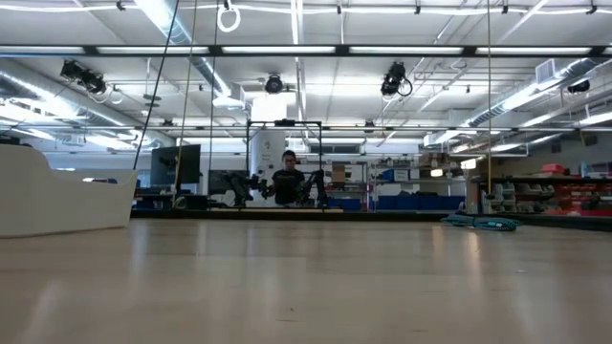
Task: Pick and place USB-C Cables
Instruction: Put the violet charger cable into the white bin
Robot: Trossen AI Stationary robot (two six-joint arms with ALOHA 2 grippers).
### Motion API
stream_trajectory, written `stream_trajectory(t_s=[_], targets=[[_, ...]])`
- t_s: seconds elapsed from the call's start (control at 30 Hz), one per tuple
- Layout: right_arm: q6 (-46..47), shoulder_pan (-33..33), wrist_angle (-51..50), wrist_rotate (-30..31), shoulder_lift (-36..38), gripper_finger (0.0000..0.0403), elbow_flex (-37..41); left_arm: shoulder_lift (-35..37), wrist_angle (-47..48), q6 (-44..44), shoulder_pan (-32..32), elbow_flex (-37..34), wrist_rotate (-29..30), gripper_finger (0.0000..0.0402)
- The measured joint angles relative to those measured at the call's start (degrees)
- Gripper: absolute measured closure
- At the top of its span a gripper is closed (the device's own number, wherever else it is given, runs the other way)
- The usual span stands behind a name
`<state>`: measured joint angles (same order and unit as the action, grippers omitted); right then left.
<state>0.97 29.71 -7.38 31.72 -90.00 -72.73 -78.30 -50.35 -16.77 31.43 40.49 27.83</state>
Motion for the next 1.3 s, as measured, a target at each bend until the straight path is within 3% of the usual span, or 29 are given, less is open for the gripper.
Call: stream_trajectory(t_s=[0.47, 0.6, 0.8, 1.07, 1.3], targets=[[0.5, -0.7, 0.4, -1.4, -1.0, 0.0394, 0.0, 0.0, 1.4, 1.5, -0.1, 0.0, -0.3, 0.024], [0.5, -0.7, 0.2, -1.4, -1.0, 0.0394, 0.0, 0.0, 2.0, 2.6, -0.5, 0.0, -0.3, 0.0283], [0.6, -0.7, 0.1, -2.2, -1.0, 0.0394, 0.0, 0.0, 2.2, 2.6, -0.5, 0.0, -0.3, 0.0379], [1.0, -0.7, 0.1, -2.9, -1.0, 0.0391, 0.0, 0.0, 2.2, 2.7, -0.5, 0.0, -0.3, 0.0379], [1.0, -0.4, 0.0, -2.9, -1.0, 0.0344, 0.0, 0.0, 3.6, 2.7, -0.5, 0.0, 3.6, 0.0379]])
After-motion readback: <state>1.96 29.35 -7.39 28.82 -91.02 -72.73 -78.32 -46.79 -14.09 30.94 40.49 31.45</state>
